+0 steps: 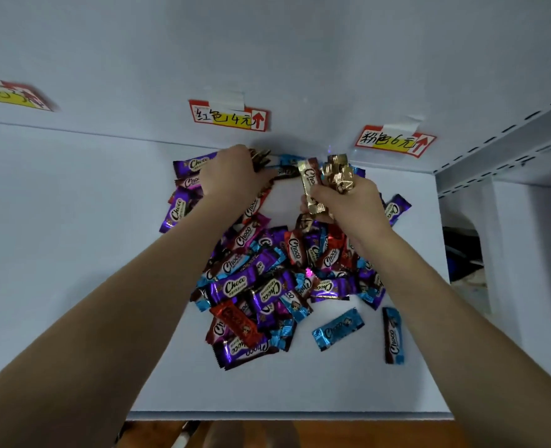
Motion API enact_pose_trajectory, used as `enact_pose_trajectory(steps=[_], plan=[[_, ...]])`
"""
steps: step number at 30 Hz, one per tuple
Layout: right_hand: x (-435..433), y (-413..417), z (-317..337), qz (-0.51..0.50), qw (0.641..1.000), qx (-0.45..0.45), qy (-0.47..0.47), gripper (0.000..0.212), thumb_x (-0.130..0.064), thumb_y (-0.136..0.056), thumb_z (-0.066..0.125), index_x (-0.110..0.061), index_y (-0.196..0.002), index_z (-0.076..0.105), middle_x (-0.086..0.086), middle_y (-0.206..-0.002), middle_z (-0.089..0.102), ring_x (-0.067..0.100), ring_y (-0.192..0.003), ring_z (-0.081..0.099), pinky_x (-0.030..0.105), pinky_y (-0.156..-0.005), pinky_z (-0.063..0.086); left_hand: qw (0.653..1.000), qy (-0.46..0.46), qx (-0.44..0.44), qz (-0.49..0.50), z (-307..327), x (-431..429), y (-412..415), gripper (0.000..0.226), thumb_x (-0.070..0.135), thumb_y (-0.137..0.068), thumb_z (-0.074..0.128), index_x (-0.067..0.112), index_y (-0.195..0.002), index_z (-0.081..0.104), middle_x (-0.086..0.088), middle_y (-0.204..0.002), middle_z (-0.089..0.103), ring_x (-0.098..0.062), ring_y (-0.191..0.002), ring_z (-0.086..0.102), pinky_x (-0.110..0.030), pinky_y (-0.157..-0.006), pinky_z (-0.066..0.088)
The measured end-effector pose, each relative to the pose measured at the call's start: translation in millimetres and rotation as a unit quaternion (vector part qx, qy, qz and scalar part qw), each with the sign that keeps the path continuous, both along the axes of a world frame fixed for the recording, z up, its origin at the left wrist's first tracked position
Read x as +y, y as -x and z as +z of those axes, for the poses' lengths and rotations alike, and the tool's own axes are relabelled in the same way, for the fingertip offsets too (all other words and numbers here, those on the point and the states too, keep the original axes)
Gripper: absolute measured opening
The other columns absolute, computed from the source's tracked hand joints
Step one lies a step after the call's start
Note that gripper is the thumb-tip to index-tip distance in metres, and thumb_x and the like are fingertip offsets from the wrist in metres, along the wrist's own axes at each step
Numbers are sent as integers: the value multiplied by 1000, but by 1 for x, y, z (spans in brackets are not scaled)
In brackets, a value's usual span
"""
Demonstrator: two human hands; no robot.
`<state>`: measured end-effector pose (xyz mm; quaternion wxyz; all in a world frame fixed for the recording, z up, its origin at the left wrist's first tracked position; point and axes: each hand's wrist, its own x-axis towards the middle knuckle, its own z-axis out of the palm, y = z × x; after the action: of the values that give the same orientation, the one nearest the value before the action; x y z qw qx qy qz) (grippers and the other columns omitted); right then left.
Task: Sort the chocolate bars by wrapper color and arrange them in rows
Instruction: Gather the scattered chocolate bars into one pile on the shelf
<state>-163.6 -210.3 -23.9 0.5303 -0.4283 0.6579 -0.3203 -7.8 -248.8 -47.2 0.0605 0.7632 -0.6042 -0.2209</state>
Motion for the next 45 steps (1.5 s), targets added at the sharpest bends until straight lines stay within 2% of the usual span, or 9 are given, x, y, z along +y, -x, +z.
enact_pose_trajectory(steps=[5,11,16,18,25,29,33,38,45], plan=[[12,9,0,-52,997,-50,-1,11,-1,-88,56,-6,-95,61,9,-86,67,9,-65,67,20,-61,55,999,-22,-33,-8,0,-5,7,53,49,-85,62,3,-109,53,-13,-98,58,-32,-95,60,-35,-63,38],[22,17,5,-43,996,60,44,21,-8,-88,58,-26,-77,58,6,-85,66,20,-78,62,37,-76,51,999,-28,18,-2,2,-4,8,37,25,-88,64,0,-111,53,-18,-110,60,-35,-101,58,-36,-69,41],[30,21,9,27,978,179,99,5,-13,-88,59,-12,-88,54,-1,-79,56,11,-71,51,13,-56,38,995,-31,93,7,8,4,1,23,16,-85,63,1,-101,56,-13,-91,59,-29,-85,57,-34,-65,43],[34,21,13,63,965,224,121,18,-19,-88,61,-7,-99,55,-4,-85,54,7,-73,48,6,-57,37,991,-14,131,-6,18,13,-4,15,17,-84,63,5,-91,57,-3,-71,51,-19,-66,50,-27,-56,37],[39,7,38,137,935,273,180,32,-23,-85,65,-2,-108,57,10,-101,63,14,-87,52,14,-65,31,962,66,261,33,66,84,-43,13,10,-85,60,14,-80,48,4,-66,50,-8,-59,46,-9,-47,32],[39,-16,57,207,912,288,206,35,-23,-85,66,-1,-110,56,11,-101,62,18,-86,52,17,-62,28,961,91,241,99,83,133,-75,14,7,-86,57,14,-93,47,4,-73,49,-10,-64,45,-9,-51,35],[43,-55,72,290,883,290,230,33,-26,-86,63,-1,-105,53,4,-90,52,17,-82,48,21,-61,26,957,101,192,191,92,180,-111,22,5,-86,54,11,-107,52,-2,-86,53,-20,-78,47,-23,-57,33],[58,-128,89,374,849,268,261,30,-29,-87,62,-6,-105,53,2,-90,51,18,-82,49,27,-65,32,954,106,125,250,104,242,-162,26,5,-85,53,5,-111,53,-6,-94,56,-24,-83,51,-32,-69,39],[88,-266,110,495,791,214,289,30,-26,-88,61,-7,-109,52,2,-94,53,16,-83,49,26,-67,35,928,132,72,342,131,318,-240,28,6,-85,56,7,-112,52,-3,-95,53,-20,-81,48,-31,-65,38]])
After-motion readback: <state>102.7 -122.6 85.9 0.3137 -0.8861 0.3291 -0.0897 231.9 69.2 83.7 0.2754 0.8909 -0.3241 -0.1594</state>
